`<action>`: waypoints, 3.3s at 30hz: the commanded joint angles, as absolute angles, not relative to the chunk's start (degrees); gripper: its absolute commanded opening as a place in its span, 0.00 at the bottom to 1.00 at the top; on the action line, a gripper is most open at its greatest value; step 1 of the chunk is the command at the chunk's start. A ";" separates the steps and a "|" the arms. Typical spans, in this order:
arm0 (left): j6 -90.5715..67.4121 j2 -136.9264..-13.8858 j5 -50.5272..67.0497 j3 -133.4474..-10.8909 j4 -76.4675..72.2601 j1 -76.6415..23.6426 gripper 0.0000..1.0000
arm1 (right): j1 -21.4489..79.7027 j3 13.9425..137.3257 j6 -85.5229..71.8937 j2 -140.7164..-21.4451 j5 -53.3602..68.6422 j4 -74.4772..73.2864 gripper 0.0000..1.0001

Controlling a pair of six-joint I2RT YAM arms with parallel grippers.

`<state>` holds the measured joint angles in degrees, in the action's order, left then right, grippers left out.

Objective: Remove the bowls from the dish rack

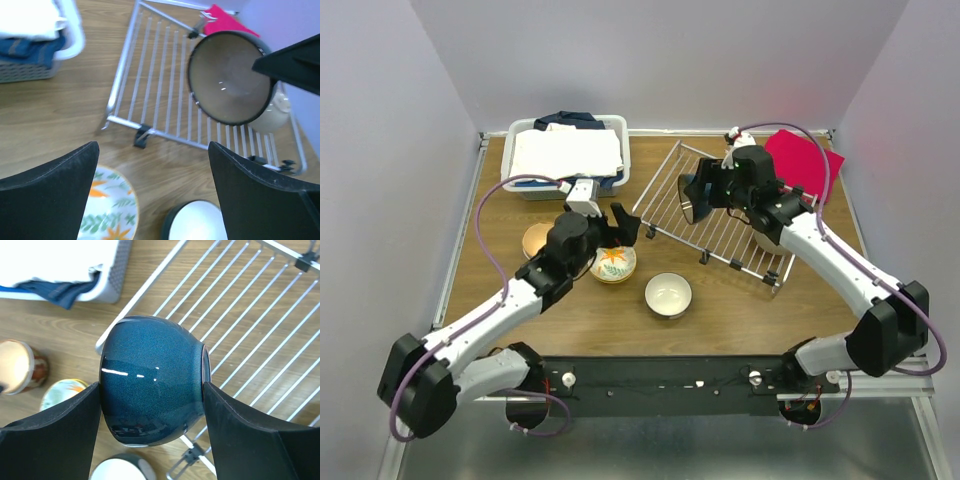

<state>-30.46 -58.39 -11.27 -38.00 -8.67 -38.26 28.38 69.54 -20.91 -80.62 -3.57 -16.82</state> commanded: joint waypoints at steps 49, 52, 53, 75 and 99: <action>-26.11 -71.47 12.76 -54.14 4.98 -26.63 0.00 | 27.77 63.72 -25.67 -64.95 19.08 -10.63 1.00; -26.28 -66.63 7.92 -53.09 16.23 -26.63 0.00 | 27.69 63.46 -23.65 -64.77 15.57 -12.30 1.00; -26.54 -63.92 6.95 -52.04 20.96 -26.63 0.00 | 27.69 63.46 -23.03 -64.78 13.90 -12.65 1.00; -43.59 -46.94 3.61 -33.75 42.46 -26.89 0.00 | 27.69 58.62 -20.22 -65.22 9.23 -10.81 1.00; -52.56 -43.78 -3.43 -24.61 35.06 -29.36 0.60 | 27.69 54.49 -20.47 -62.14 -8.15 -18.80 1.00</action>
<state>-50.98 -47.40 -0.27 -24.25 35.83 -28.95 27.42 55.16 -19.44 -62.61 -0.12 -15.03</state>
